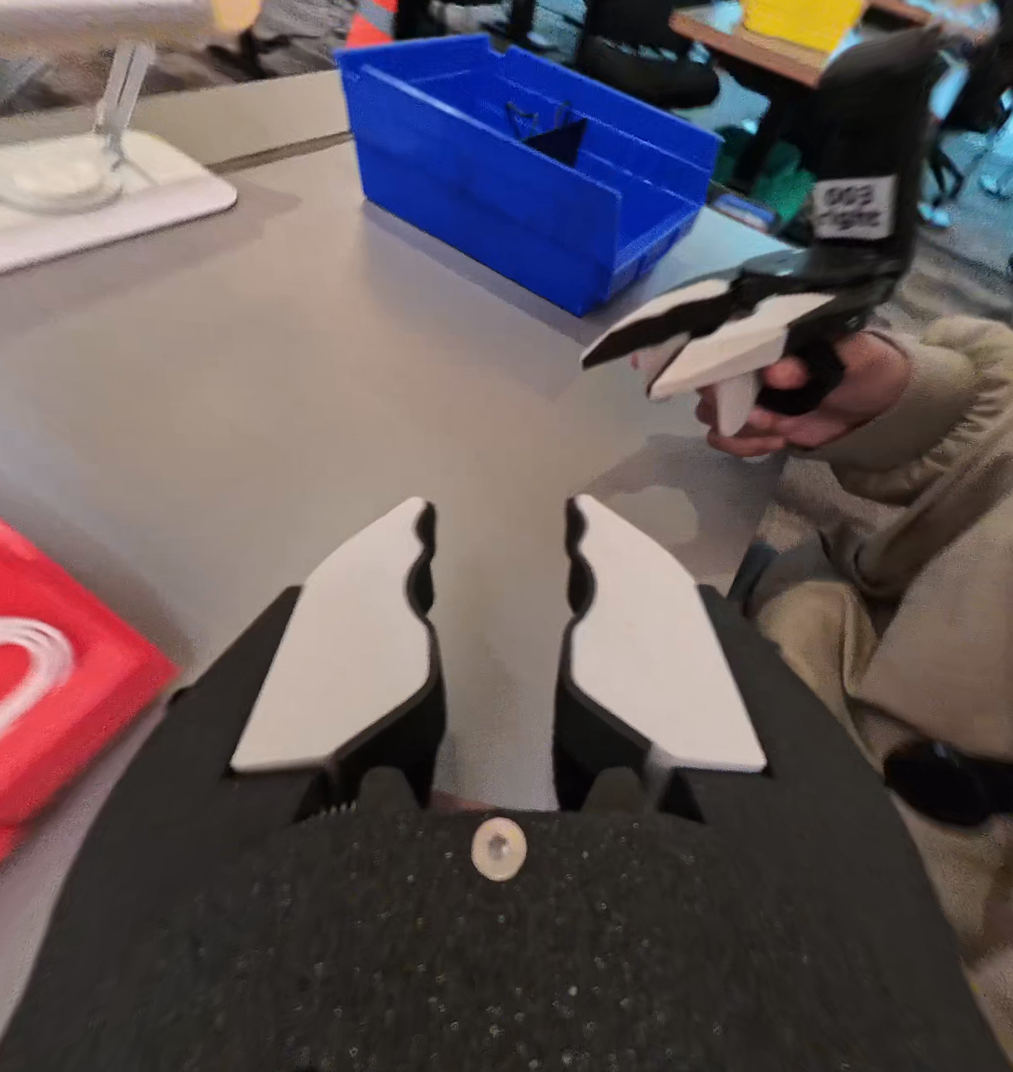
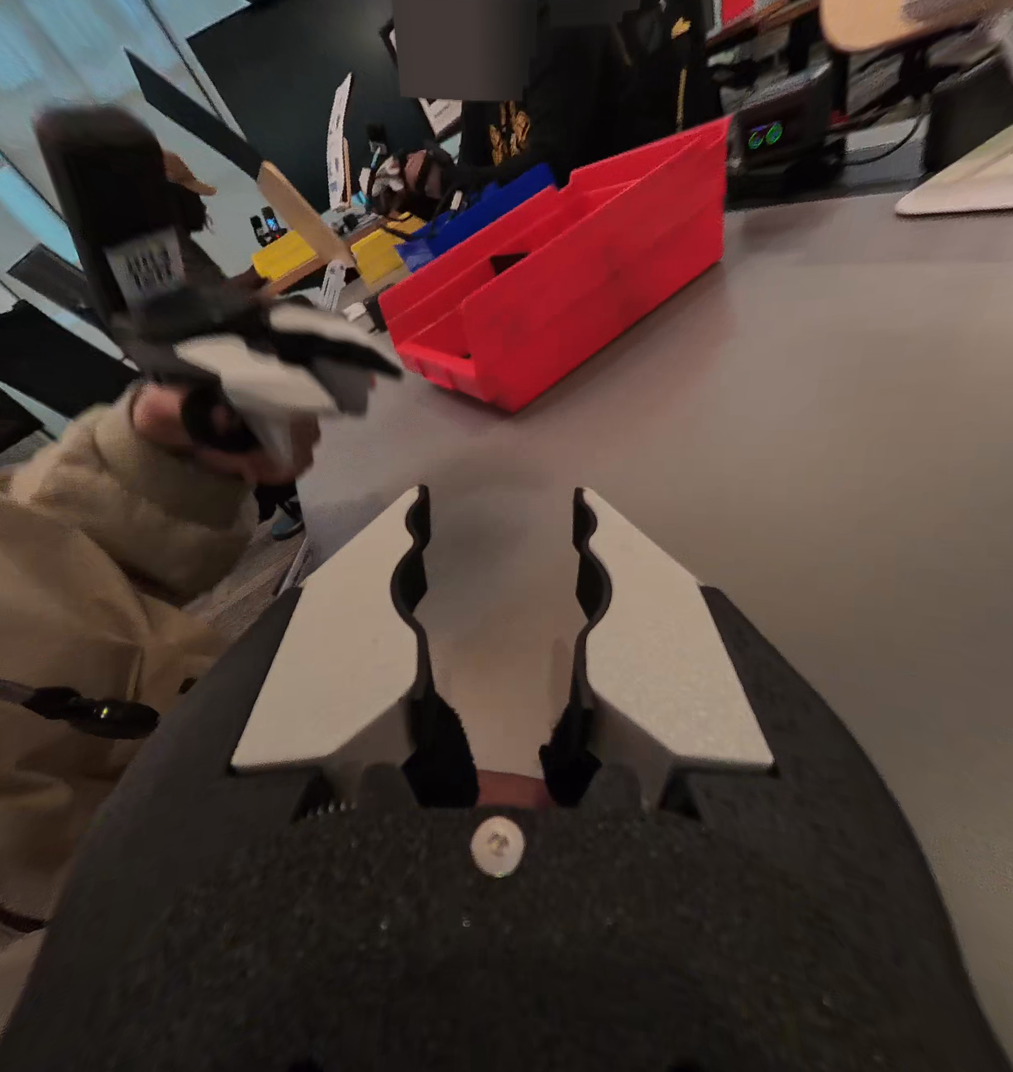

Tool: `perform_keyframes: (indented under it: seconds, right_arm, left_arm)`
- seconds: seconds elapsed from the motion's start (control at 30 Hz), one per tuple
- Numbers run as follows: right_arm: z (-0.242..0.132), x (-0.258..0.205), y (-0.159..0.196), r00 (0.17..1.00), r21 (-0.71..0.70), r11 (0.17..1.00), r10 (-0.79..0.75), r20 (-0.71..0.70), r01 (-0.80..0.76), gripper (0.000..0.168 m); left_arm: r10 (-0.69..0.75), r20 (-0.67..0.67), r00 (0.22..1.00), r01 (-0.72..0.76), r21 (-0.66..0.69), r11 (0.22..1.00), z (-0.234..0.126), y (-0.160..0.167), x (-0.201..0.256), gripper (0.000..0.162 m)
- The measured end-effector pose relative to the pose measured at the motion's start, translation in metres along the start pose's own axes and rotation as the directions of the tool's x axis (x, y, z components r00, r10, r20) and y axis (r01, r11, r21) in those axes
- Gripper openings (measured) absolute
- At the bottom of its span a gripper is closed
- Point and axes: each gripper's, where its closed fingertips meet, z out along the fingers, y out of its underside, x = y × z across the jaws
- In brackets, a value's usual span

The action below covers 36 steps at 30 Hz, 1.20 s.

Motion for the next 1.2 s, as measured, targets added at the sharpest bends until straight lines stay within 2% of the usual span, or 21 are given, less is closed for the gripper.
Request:
perform_keyframes:
  seconds: [0.03, 0.17, 0.27, 0.33, 0.37, 0.5, 0.63, 0.8, 0.97, 1.03, 1.1, 1.2]
  right_arm:
    - [0.004, -0.003, 0.007, 1.0, -0.025, 1.0, -0.004, 0.018, 0.004, 0.049]
    - [0.006, 0.001, 0.014, 0.994, -0.099, 0.99, -0.099, 0.043, 0.103, 0.049]
    - [0.003, 0.006, 0.013, 0.994, -0.101, 0.989, -0.105, 0.035, 0.108, 0.05]
    - [0.0, 0.004, 0.009, 0.996, -0.072, 0.995, -0.071, 0.047, 0.074, 0.05]
    - [-0.001, 0.003, 0.008, 0.997, -0.064, 0.996, -0.06, 0.053, 0.063, 0.05]
    - [-0.005, 0.006, 0.007, 0.997, -0.062, 0.996, -0.061, 0.045, 0.064, 0.05]
    - [-0.008, 0.007, 0.007, 0.998, -0.054, 0.998, -0.033, 0.051, 0.036, 0.05]
    - [-0.012, 0.013, 0.011, 0.999, -0.062, 0.998, -0.018, 0.037, 0.02, 0.05]
    - [-0.012, 0.012, 0.012, 0.998, -0.066, 0.998, 0.023, 0.062, -0.019, 0.049]
    - [-0.012, 0.011, 0.012, 0.998, -0.068, 0.998, 0.016, 0.06, -0.012, 0.049]
    - [-0.011, 0.01, 0.011, 0.998, -0.065, 0.998, 0.01, 0.061, -0.006, 0.049]
    - [-0.01, 0.008, 0.006, 0.997, -0.041, 0.999, 0.015, 0.073, -0.012, 0.048]
  left_arm:
    - [0.046, -0.041, 0.998, -0.048, -0.035, 0.998, -0.011, -0.009, -0.004, 0.026]
    - [0.136, -0.064, 0.989, -0.145, -0.175, 0.974, -0.05, -0.061, -0.072, 0.041]
    - [0.313, 0.057, 0.948, -0.267, -0.392, 0.881, -0.06, -0.077, -0.177, 0.037]
    - [0.433, 0.135, 0.891, -0.282, -0.584, 0.761, -0.059, -0.07, -0.257, 0.037]
    - [0.464, 0.132, 0.876, -0.274, -0.655, 0.705, -0.054, -0.062, -0.287, 0.037]
    - [0.464, 0.024, 0.885, -0.252, -0.814, 0.524, -0.027, -0.014, -0.359, 0.041]
    - [0.419, -0.071, 0.905, -0.262, -0.87, 0.418, -0.005, 0.022, -0.382, 0.044]
    - [0.393, -0.15, 0.907, -0.295, -0.893, 0.341, 0.005, 0.048, -0.385, 0.044]
    - [0.337, -0.202, 0.92, -0.32, -0.884, 0.342, 0.006, 0.053, -0.375, 0.023]
    - [0.383, -0.201, 0.902, -0.337, -0.881, 0.331, 0.005, 0.052, -0.377, 0.023]
    - [0.479, -0.196, 0.856, -0.364, -0.886, 0.286, 0.001, 0.05, -0.382, 0.022]
    - [0.635, -0.151, 0.758, -0.416, -0.862, 0.291, -0.004, 0.024, -0.377, 0.022]
